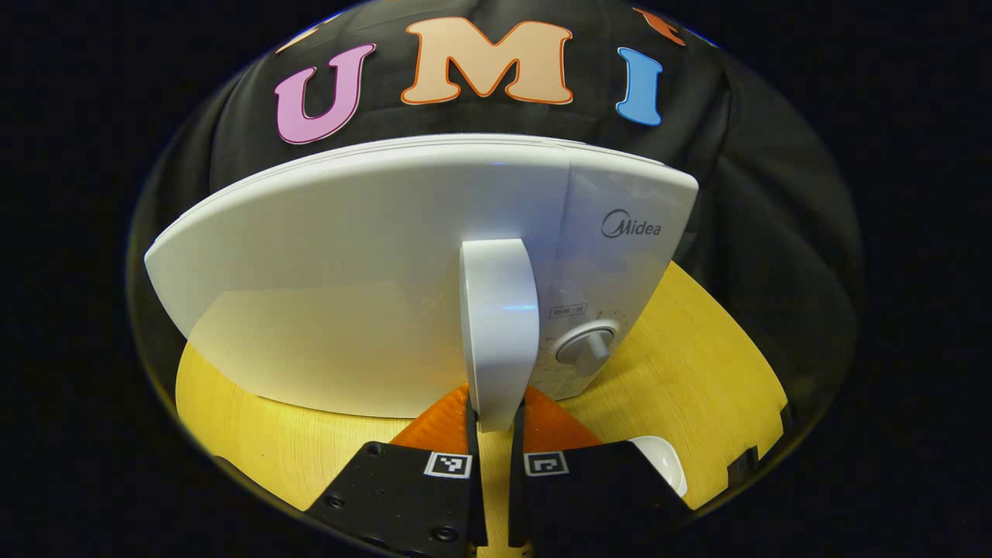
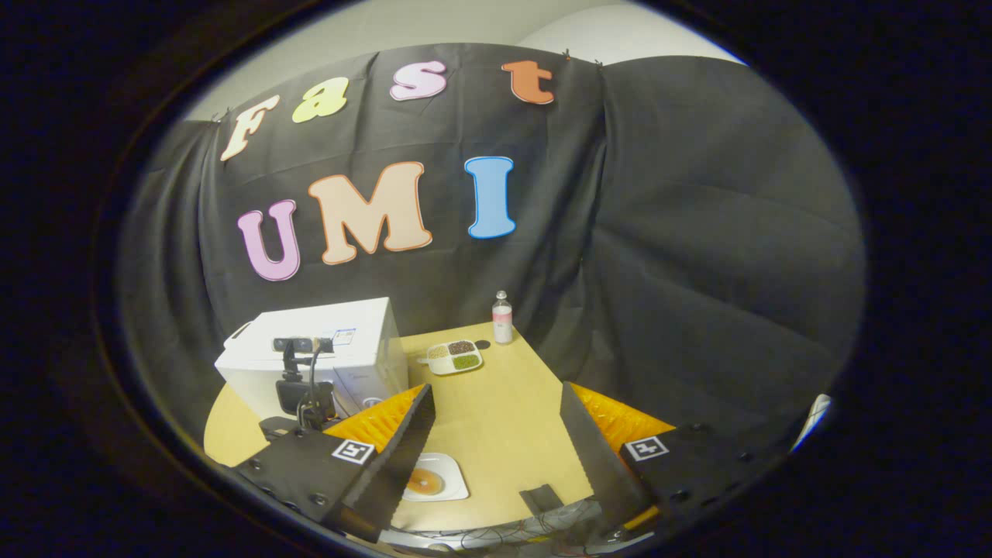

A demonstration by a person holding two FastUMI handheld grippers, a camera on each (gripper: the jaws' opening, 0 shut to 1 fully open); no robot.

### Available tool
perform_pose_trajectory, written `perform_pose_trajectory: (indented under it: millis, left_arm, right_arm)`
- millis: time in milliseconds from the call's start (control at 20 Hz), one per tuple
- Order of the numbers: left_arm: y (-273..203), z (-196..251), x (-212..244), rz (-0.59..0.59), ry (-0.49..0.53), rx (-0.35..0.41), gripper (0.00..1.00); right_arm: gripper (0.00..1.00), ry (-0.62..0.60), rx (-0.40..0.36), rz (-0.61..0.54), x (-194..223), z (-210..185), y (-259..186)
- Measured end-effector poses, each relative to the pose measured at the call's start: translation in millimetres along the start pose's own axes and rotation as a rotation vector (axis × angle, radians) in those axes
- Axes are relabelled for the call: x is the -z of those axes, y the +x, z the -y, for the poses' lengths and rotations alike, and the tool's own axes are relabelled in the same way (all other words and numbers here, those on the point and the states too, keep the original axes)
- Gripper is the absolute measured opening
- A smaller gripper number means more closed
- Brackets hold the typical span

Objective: Open the microwave oven with the left hand, put the food in, and close the microwave oven.

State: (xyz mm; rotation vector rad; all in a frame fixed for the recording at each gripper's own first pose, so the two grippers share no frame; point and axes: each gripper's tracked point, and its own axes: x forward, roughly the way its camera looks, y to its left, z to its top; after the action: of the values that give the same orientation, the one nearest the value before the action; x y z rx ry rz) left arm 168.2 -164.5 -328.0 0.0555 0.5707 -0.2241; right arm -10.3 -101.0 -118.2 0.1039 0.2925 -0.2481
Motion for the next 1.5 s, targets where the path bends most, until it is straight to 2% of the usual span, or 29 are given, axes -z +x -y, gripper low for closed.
perform_pose_trajectory:
  millis: [450, 900, 1000, 1100, 1200, 1500]
  left_arm:
    - [-1.1, -0.2, -0.5, 0.023, -0.004, -0.009, 0.07]
    - [-2.8, -0.3, -0.7, 0.03, -0.02, -0.012, 0.06]
    - [-17.3, 0.6, 15.7, -0.003, -0.051, -0.027, 0.06]
    - [-38.6, -0.7, 23.4, 0.052, -0.02, -0.009, 0.06]
    - [-61.4, -3.2, 42.2, 0.042, -0.005, -0.006, 0.08]
    - [-103.1, -20.8, 71.7, 0.0, -0.03, -0.087, 0.16]
  right_arm:
    - [0.97, -0.018, -0.006, -0.026, 14.4, 6.9, -2.0]
    - [0.97, -0.061, -0.039, -0.069, 21.4, 6.1, 25.9]
    - [0.97, -0.063, -0.058, -0.079, 19.6, 3.4, 33.9]
    - [0.97, -0.061, -0.079, -0.091, 19.9, -0.3, 43.8]
    - [1.0, -0.061, -0.115, -0.095, 19.4, -5.2, 53.3]
    - [0.97, -0.125, -0.208, -0.101, 23.9, -20.5, 70.4]
